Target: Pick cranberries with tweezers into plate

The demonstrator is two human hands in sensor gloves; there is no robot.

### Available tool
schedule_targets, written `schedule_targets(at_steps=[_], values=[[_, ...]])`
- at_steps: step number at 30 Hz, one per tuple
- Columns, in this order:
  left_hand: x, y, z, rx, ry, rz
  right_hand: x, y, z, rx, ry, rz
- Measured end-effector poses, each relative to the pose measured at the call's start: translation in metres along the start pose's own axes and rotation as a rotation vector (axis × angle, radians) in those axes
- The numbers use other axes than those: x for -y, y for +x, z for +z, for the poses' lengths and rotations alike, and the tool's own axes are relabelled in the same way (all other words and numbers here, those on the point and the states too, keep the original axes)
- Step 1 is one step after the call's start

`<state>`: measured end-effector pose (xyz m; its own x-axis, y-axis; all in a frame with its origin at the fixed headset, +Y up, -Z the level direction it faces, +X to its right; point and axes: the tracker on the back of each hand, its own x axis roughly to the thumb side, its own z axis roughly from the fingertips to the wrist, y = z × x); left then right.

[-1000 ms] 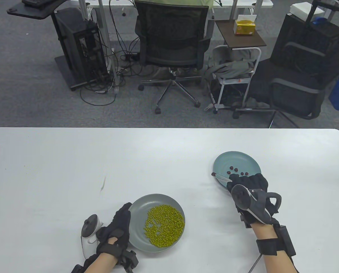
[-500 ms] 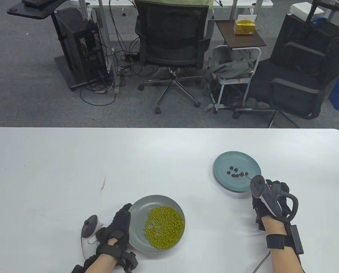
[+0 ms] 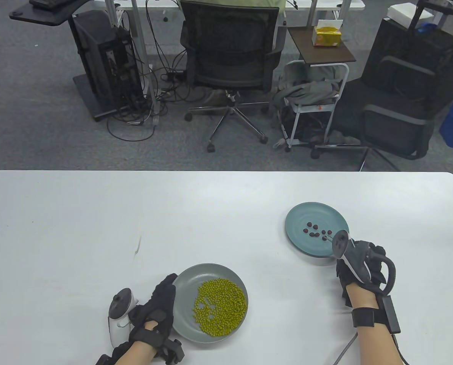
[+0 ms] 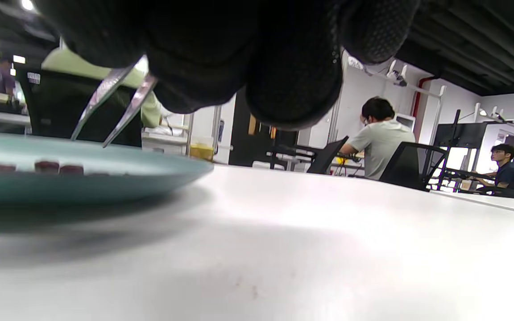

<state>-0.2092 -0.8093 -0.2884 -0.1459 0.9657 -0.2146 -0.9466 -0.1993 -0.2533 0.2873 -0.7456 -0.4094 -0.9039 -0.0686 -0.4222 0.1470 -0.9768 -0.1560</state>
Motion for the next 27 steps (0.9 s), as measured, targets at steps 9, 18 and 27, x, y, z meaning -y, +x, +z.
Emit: schedule_targets(at_steps=[9,18,27], values=[[-0.006,0.009,0.001,0.036,0.016,0.014,0.059,-0.002,0.018,0.047,-0.003,-0.287],[-0.012,0.016,0.001,0.055,0.021,0.007,0.097,0.019,0.075,0.301,0.020,-0.496],[-0.016,0.016,0.002,0.064,0.026,0.009,0.093,0.045,0.154,0.565,-0.119,-0.490]])
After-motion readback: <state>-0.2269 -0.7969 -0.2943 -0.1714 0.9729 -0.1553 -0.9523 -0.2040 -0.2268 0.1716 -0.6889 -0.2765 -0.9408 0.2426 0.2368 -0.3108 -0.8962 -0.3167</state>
